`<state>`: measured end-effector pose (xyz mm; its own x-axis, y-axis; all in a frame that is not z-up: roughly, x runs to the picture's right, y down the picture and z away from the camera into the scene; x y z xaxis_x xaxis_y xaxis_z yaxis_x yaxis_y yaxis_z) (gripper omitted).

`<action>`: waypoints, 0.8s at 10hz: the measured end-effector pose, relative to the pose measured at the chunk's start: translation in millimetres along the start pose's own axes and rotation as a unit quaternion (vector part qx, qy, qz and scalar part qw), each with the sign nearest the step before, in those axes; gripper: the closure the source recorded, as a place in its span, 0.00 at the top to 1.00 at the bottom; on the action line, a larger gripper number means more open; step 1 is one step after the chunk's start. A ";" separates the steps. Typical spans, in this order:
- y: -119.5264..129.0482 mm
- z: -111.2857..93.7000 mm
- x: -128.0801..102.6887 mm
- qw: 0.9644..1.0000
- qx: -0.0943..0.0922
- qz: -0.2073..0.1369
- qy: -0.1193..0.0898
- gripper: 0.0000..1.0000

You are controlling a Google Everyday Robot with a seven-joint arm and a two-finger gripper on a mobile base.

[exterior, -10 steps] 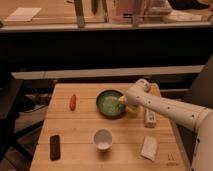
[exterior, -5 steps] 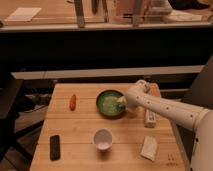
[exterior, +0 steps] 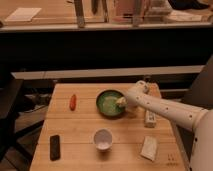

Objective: Pick up the ceramic bowl

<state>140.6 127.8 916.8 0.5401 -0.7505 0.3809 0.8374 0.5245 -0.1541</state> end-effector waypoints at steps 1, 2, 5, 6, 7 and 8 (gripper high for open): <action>-0.3 0.8 -0.5 1.000 0.001 -0.002 -0.001 0.74; -0.5 2.1 -1.3 1.000 0.001 -0.006 -0.001 0.63; -0.3 3.2 -1.7 1.000 0.001 -0.009 -0.002 0.35; 0.5 1.1 -0.8 1.000 0.002 -0.007 -0.001 0.23; -1.4 0.0 -2.2 1.000 0.004 -0.008 -0.002 0.12; -2.4 0.1 -3.3 1.000 0.003 -0.009 -0.003 0.04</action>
<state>136.8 129.1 915.9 0.5238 -0.7576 0.3895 0.8468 0.5128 -0.1414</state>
